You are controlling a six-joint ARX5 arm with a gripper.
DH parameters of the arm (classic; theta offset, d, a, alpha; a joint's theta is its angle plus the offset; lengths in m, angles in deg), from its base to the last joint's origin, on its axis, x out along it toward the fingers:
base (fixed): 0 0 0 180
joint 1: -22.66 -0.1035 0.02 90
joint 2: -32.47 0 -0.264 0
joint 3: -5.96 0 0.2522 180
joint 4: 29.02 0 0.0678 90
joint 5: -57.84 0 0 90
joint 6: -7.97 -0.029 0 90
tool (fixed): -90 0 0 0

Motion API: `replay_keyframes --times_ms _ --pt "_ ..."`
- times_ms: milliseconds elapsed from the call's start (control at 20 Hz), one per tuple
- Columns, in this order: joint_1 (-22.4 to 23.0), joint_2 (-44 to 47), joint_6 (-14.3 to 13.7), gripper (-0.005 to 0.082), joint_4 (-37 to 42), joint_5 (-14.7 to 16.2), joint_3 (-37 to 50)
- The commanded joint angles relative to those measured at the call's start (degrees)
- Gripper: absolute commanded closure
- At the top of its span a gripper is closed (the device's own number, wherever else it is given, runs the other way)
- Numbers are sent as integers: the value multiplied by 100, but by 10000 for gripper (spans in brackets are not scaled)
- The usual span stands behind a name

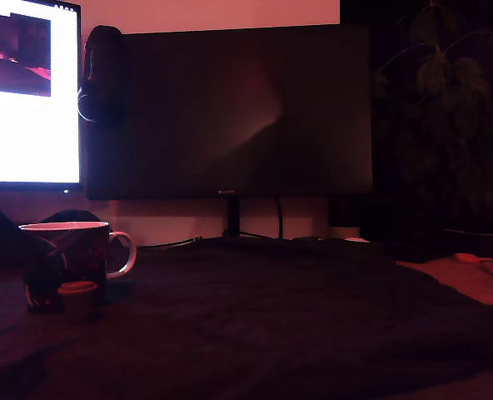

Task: Pick up the coffee capsules on the table and drop them inside the coffee cup

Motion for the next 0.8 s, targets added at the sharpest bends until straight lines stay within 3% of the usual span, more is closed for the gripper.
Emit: replay_keyframes --times_ms 0,350,750 --pt "20 332 -17 153 356 7 116" --pt "94 1541 -24 153 1639 59 109" --pt "94 2616 -24 153 2251 146 -181"
